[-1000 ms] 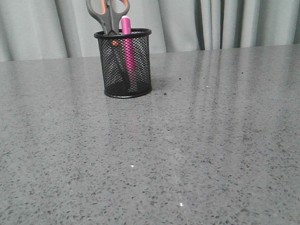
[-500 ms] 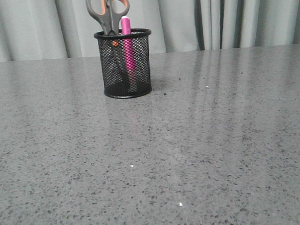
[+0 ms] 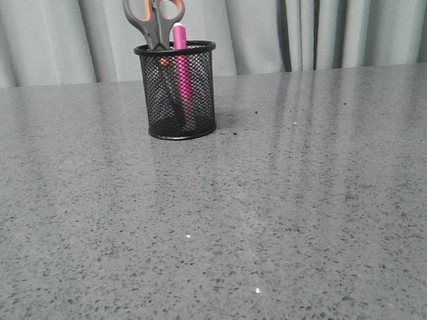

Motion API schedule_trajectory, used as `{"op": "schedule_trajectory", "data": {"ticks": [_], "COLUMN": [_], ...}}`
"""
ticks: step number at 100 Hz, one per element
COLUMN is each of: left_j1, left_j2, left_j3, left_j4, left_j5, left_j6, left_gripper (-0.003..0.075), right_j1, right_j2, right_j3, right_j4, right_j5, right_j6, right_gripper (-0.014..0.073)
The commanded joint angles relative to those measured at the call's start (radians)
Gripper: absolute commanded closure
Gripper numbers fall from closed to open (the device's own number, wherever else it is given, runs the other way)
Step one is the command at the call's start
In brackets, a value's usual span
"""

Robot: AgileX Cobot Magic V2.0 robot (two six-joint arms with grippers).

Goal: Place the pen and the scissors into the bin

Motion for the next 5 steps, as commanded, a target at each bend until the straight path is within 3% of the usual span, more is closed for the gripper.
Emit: {"op": "schedule_trajectory", "data": {"ticks": [1,5], "left_j1": [0.003,0.003], "left_j2": [-0.034,-0.034], "left_j3": [0.043,0.043], "left_j4": [-0.011,-0.011], "left_j5": [-0.048,-0.048], "left_j6": [-0.010,-0.010], "left_gripper": [0.0739,0.0739], "right_j1": [-0.006,-0.006], "right_j2": [-0.020,-0.020], "right_j3": [0.015,0.015], "right_j4": [-0.004,-0.004], "right_j5": [-0.038,-0.038], "right_j6": [-0.012,-0.012], "right_gripper": [0.0662,0.0662]}}
